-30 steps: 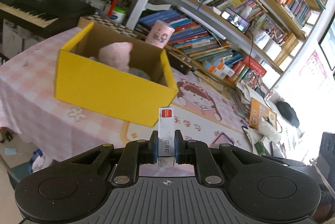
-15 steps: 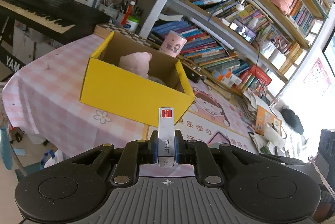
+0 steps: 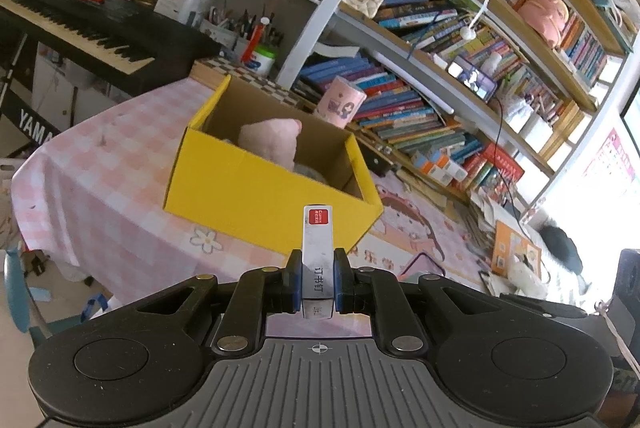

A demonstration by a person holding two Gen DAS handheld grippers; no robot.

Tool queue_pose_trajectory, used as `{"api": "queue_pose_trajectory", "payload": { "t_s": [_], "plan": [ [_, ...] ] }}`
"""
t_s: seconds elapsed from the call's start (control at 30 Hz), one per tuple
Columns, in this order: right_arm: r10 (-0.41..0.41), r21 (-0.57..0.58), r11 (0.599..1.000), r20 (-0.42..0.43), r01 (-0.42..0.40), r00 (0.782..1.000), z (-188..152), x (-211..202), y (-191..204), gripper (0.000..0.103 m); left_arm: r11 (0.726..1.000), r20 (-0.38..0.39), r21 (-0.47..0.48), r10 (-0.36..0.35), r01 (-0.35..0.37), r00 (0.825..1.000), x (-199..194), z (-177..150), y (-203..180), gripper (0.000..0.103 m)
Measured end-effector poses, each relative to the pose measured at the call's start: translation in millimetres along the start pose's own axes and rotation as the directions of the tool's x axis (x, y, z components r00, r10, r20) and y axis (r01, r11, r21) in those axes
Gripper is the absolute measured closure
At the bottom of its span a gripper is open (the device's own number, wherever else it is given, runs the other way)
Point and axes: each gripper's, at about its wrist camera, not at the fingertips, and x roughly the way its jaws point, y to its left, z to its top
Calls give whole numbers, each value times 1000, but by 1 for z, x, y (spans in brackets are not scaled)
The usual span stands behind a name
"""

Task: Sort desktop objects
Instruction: 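Carry the medicine box and grey truck with both grippers over the yellow box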

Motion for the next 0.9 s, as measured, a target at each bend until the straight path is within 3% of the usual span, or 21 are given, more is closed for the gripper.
{"api": "queue_pose_trajectory", "payload": {
  "t_s": [0.5,0.9],
  "plan": [
    [53,-7,999,130,-53,990,81,46,-43,42,999,122,23,34,-37,992,55,67,-13,90],
    [83,-99,992,72,-76,994,122,118,-78,41,991,122,24,126,-130,984,129,101,-8,90]
  ]
}}
